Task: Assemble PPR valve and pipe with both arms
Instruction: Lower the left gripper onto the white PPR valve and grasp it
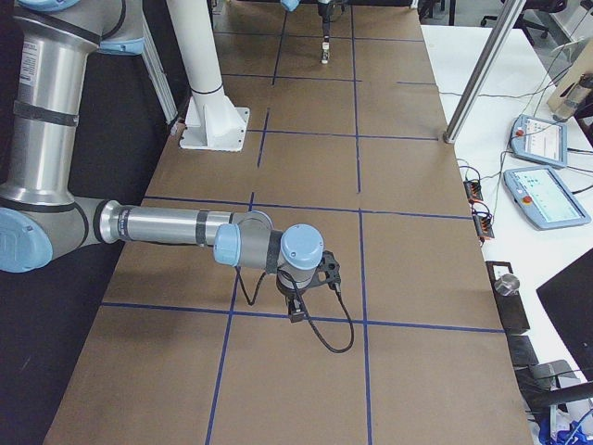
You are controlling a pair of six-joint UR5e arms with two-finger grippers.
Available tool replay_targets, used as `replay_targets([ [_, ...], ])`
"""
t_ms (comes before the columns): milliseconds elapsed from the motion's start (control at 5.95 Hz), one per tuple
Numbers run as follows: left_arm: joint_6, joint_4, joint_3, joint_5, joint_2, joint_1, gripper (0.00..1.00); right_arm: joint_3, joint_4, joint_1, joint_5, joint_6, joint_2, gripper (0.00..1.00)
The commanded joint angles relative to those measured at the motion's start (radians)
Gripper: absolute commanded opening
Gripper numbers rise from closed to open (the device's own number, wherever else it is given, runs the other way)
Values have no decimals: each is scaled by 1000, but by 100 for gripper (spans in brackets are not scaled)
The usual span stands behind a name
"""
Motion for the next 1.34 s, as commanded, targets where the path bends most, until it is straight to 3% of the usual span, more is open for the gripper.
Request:
replay_targets([
  [0, -21, -13, 10, 20, -2, 29, 100, -2, 0, -2, 0, 1, 0, 100],
  [168, -21, -12, 13, 21, -5, 36, 95, -3, 0, -2, 0, 0, 0, 100],
  [336, -23, -12, 24, 21, -10, 36, 82, -5, 0, -2, 0, 0, 0, 100],
  [504, -24, -10, 29, 23, -11, 36, 55, -5, 0, -2, 0, 0, 0, 100],
  [672, -24, -7, 29, 23, -10, 36, 9, -5, 0, -2, 0, 1, 0, 100],
  [840, -21, -2, 29, 21, -11, 36, 0, -5, 0, -2, 2, 1, 1, 100],
  [1176, -27, 2, 0, 20, -13, 33, 0, -3, 0, -2, 2, 1, 1, 100],
])
